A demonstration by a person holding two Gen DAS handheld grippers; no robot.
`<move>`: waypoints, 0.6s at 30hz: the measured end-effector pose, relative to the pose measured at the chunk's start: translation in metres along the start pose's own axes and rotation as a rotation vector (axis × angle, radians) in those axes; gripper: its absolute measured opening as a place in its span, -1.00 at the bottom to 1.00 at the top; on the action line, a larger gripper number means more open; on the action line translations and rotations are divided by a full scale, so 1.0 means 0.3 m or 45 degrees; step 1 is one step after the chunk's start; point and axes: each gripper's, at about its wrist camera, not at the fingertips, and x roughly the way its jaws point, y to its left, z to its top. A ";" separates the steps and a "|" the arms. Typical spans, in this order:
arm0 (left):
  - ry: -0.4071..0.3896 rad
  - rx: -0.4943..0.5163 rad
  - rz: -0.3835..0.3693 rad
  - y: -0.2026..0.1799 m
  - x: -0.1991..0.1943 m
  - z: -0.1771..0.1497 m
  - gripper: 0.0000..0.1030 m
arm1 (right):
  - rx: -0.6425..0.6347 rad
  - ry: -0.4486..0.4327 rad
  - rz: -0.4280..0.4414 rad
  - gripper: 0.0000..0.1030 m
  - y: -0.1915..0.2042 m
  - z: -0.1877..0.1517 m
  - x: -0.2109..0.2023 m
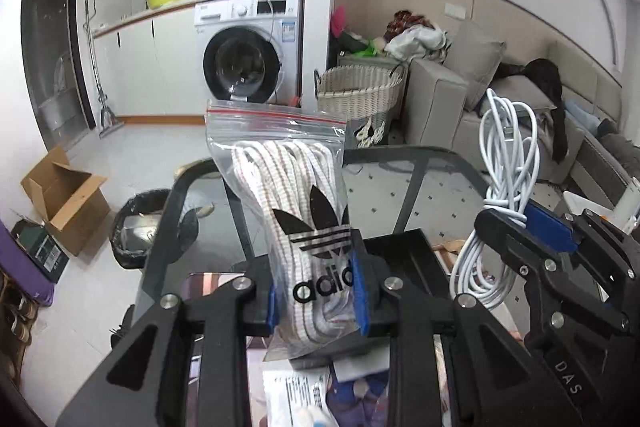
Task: Organize soft objects
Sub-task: 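Lift the adidas rope bag and white cable and lower both into the black box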
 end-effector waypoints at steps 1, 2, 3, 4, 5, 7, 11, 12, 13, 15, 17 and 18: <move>0.028 0.002 0.024 -0.001 0.035 -0.002 -0.49 | 0.002 0.017 -0.008 -0.56 -0.012 -0.003 0.025; 0.062 0.002 0.039 -0.004 0.073 -0.006 -0.49 | 0.005 0.041 -0.014 -0.56 -0.015 -0.007 0.064; 0.108 0.001 0.037 0.004 0.117 -0.013 -0.49 | 0.004 0.066 -0.027 -0.56 -0.020 -0.012 0.100; 0.134 0.003 0.033 -0.010 0.143 -0.022 -0.49 | 0.007 0.104 -0.031 -0.56 -0.031 -0.025 0.136; 0.167 0.007 0.021 -0.014 0.173 -0.032 -0.49 | 0.018 0.135 -0.023 -0.56 -0.056 -0.050 0.184; 0.235 0.025 -0.012 -0.024 0.224 -0.057 -0.49 | 0.010 0.196 -0.017 -0.56 -0.078 -0.075 0.245; 0.339 0.067 0.004 -0.036 0.292 -0.100 -0.49 | -0.013 0.298 -0.020 -0.56 -0.108 -0.133 0.338; 0.357 0.070 0.008 -0.035 0.299 -0.108 -0.49 | -0.009 0.329 -0.018 -0.56 -0.111 -0.147 0.348; 0.373 0.073 0.011 -0.036 0.304 -0.114 -0.49 | -0.018 0.374 -0.008 -0.56 -0.107 -0.162 0.367; 0.415 0.069 0.002 -0.041 0.308 -0.120 -0.49 | -0.032 0.422 -0.001 -0.56 -0.110 -0.183 0.388; 0.458 0.081 -0.012 -0.048 0.306 -0.136 -0.49 | -0.015 0.480 0.034 -0.56 -0.116 -0.196 0.402; 0.467 0.092 -0.011 -0.057 0.301 -0.144 -0.49 | -0.004 0.506 0.050 -0.56 -0.117 -0.205 0.408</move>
